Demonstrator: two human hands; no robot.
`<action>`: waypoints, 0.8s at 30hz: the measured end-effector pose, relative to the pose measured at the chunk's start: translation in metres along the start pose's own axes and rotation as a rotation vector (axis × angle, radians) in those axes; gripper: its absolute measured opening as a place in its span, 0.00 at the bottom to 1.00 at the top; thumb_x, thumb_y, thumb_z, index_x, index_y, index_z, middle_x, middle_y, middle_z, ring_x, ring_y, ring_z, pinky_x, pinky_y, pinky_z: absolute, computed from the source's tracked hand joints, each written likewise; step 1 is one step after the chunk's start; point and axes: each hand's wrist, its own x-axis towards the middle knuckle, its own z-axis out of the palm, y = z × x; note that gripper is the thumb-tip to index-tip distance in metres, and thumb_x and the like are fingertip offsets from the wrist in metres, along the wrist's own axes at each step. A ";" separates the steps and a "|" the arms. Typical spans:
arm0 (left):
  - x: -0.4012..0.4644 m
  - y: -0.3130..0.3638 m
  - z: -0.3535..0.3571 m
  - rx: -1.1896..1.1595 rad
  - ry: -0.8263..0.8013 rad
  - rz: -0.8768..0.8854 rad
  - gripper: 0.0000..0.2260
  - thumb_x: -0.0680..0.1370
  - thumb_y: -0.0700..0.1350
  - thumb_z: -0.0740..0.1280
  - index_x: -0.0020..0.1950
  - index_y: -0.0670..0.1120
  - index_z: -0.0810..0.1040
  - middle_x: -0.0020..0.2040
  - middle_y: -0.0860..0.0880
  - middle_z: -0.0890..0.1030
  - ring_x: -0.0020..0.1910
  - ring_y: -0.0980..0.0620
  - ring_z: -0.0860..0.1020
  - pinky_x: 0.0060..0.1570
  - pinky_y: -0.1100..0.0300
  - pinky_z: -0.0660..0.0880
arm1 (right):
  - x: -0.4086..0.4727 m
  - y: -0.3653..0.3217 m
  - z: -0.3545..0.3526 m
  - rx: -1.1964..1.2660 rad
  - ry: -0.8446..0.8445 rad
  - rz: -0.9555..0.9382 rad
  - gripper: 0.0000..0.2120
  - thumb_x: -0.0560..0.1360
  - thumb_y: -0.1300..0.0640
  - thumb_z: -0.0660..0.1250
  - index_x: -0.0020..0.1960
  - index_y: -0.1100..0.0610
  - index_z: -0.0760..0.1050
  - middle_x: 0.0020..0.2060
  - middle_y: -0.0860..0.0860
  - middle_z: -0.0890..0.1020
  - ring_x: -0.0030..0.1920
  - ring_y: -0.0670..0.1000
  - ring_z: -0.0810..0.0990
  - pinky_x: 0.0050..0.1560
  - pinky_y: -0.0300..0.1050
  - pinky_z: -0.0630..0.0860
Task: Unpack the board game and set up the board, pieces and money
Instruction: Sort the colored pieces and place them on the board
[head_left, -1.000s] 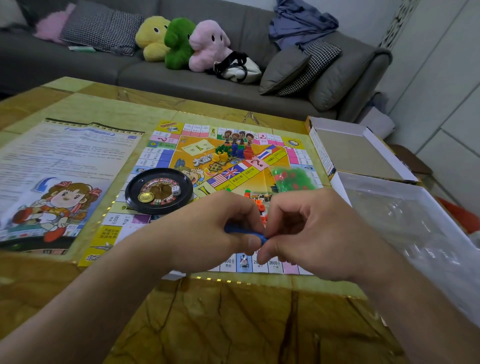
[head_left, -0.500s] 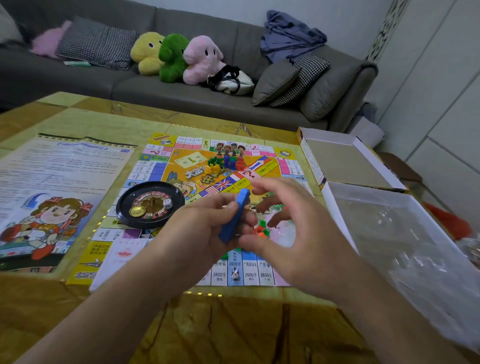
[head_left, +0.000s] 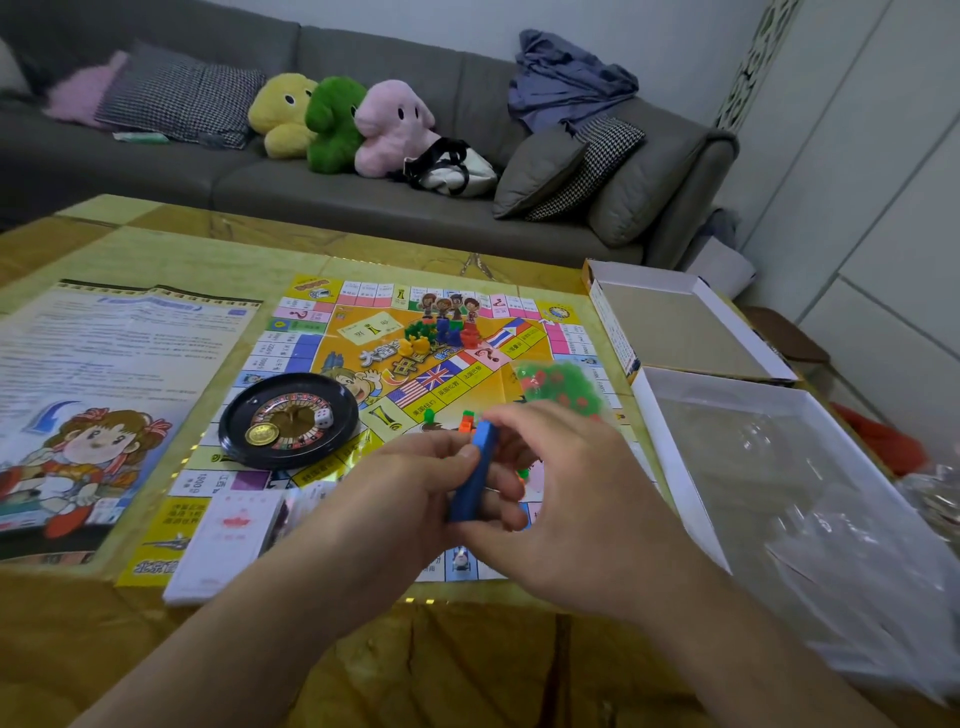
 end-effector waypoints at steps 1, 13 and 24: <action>0.000 -0.001 0.000 -0.002 0.001 -0.008 0.12 0.85 0.34 0.57 0.63 0.30 0.75 0.41 0.36 0.81 0.35 0.43 0.82 0.34 0.55 0.81 | 0.000 0.000 0.000 -0.015 -0.003 -0.006 0.26 0.66 0.40 0.75 0.61 0.48 0.76 0.48 0.40 0.78 0.47 0.44 0.77 0.48 0.45 0.78; 0.003 0.000 -0.006 0.094 0.006 -0.050 0.12 0.81 0.38 0.64 0.60 0.33 0.79 0.45 0.35 0.83 0.39 0.40 0.84 0.37 0.52 0.82 | -0.002 0.001 -0.003 -0.093 -0.074 0.020 0.34 0.68 0.34 0.70 0.68 0.51 0.75 0.53 0.43 0.77 0.51 0.46 0.76 0.51 0.44 0.79; 0.000 0.008 -0.021 0.372 0.199 -0.048 0.07 0.79 0.40 0.72 0.56 0.40 0.83 0.49 0.38 0.87 0.46 0.42 0.88 0.45 0.48 0.84 | -0.012 -0.017 0.028 0.254 -0.229 0.255 0.42 0.79 0.54 0.73 0.81 0.32 0.50 0.71 0.37 0.64 0.68 0.44 0.72 0.63 0.42 0.79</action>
